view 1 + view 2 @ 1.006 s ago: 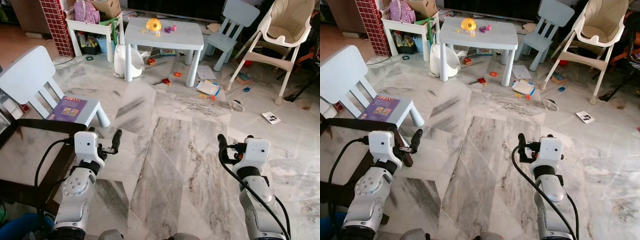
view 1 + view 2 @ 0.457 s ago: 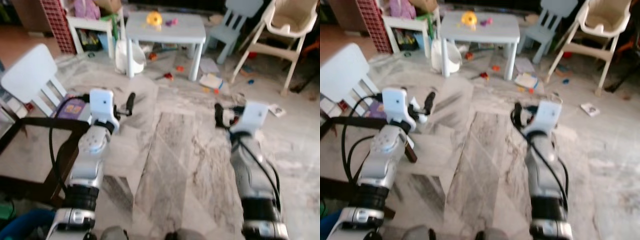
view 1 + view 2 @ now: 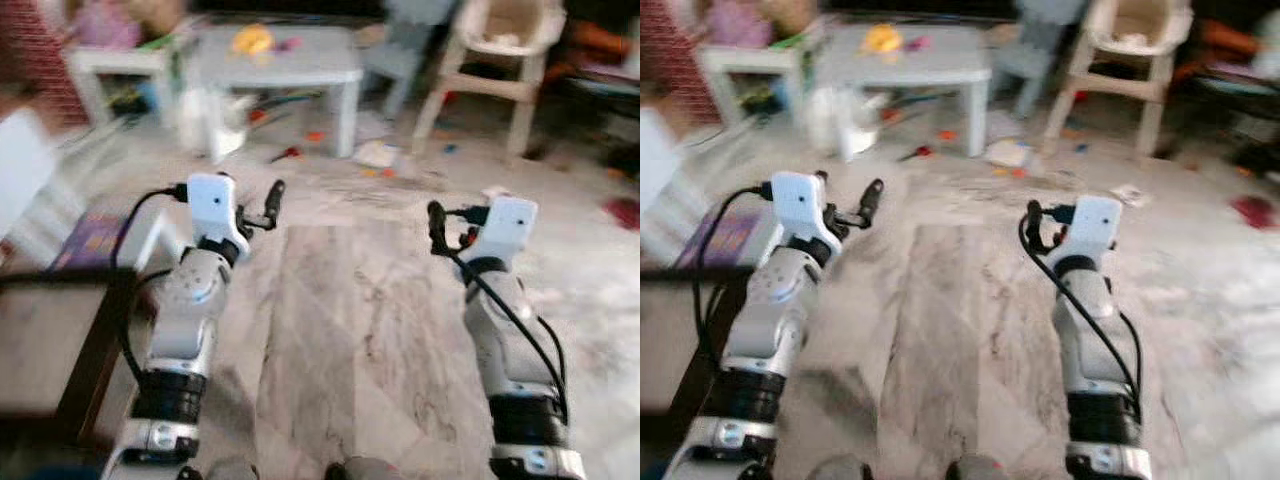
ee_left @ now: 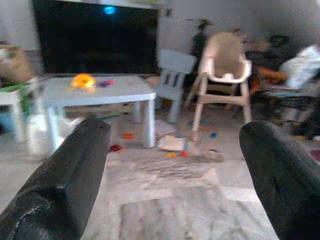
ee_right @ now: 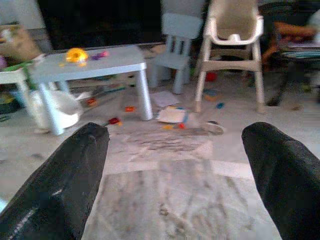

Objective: Move the pillow to the sofa

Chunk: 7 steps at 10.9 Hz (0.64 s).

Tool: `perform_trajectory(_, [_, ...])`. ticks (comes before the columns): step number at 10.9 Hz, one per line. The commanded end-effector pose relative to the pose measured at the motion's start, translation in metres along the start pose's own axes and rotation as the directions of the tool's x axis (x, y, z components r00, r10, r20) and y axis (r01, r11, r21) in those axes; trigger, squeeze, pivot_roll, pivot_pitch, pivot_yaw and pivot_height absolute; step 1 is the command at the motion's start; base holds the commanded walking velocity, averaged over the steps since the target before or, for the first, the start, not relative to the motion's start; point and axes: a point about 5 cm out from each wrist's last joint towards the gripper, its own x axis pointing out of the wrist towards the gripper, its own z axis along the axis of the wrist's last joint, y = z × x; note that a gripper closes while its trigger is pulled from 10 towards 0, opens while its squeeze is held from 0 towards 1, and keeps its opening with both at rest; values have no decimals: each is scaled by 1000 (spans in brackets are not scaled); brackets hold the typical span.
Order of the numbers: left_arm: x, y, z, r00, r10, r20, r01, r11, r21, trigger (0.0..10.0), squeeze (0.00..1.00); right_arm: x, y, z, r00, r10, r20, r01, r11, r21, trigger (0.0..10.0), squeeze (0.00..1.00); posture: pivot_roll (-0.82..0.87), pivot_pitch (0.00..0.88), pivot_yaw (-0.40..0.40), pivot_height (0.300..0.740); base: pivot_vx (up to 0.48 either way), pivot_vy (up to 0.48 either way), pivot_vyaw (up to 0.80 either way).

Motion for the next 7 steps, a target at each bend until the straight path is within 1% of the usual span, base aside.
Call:
perform_trajectory(1, [0,1,4,1000,-3,7,3,1000,4,10000,0,0,0,4,1000,0,10,0,1000,3,10000,0,-71,0,-44,740,319,247,-775])
perform_trajectory(2, [0,1,4,1000,-6,5,6,1000,4,10000,0,0,0,4,1000,0,10,0,1000,8,10000,0,-71,0,-44,740,319,244,-769])
perform_trajectory(7, [1,-3,2,1000,-27,-6,27,1000,7,10000,0,1,-1,3,1000,3,9,-3,1000,15,10000,0,-74,0,-49,740,304,0,-770])
